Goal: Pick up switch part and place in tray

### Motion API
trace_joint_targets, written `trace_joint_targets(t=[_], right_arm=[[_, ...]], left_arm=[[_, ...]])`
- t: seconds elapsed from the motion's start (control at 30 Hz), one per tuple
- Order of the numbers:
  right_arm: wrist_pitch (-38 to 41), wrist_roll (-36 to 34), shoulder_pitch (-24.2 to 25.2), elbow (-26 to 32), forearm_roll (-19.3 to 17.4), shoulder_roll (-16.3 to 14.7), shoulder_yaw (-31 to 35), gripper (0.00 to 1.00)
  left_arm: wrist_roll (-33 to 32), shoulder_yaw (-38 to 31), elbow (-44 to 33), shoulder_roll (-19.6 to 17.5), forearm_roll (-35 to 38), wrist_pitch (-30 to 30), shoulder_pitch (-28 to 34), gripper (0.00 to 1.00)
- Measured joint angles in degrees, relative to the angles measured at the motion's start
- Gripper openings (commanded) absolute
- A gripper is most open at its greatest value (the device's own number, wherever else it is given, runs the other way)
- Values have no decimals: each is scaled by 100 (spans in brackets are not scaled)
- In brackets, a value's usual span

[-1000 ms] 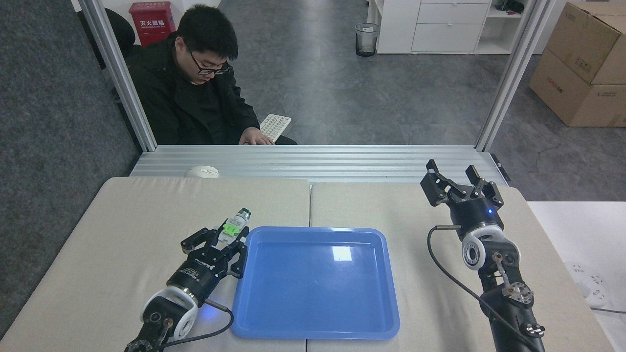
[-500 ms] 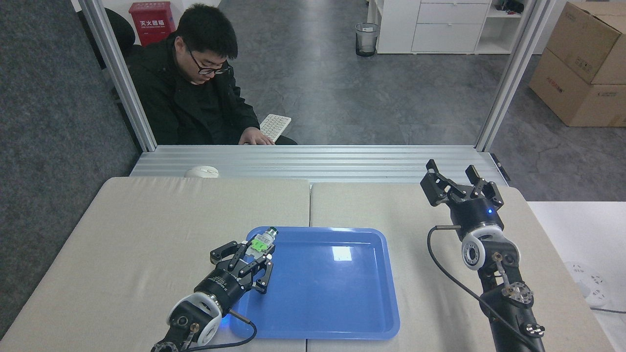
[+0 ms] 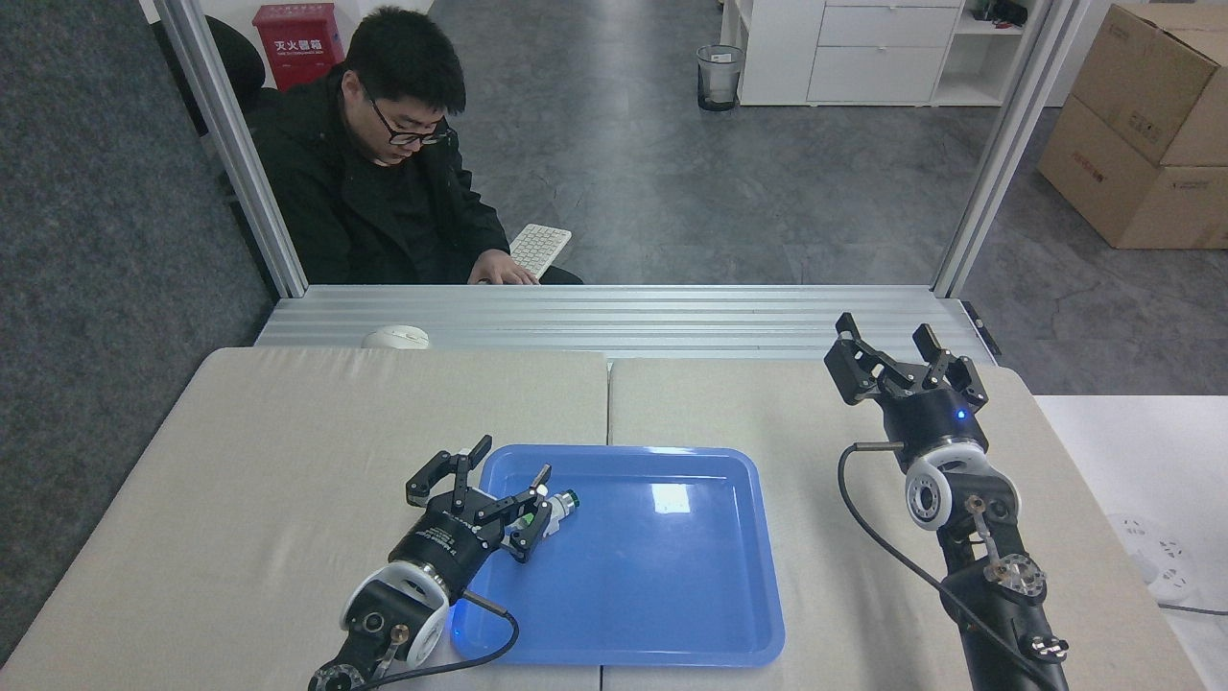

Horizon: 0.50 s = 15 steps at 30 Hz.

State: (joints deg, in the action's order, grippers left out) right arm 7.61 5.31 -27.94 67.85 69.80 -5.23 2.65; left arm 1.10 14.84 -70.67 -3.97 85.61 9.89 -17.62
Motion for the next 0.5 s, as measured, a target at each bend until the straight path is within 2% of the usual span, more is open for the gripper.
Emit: trace_joint_targets(t=[0.07,0.13,0.4,0.43,0.5], right_arm=[[0,0,0,0,0,1,0,100],[0,0,0,0,0,2,1,100],[0,0,0,0,-2,3,3,100],[0,0,7,0,-2,3,5,100],[0,0,7,0,-2,3,5,100]], left_arm=[[23,-47,-62,8,-1,-112,-19,88],[42,-127,-114,12,-26,-217,-41,95],[82,-650,-108,-38,-250,-400,-256,95],[139,-1646,400,-469,-545,-483,-1045,94],[171,-1660,411,-474,-545,-483,-1048,94]])
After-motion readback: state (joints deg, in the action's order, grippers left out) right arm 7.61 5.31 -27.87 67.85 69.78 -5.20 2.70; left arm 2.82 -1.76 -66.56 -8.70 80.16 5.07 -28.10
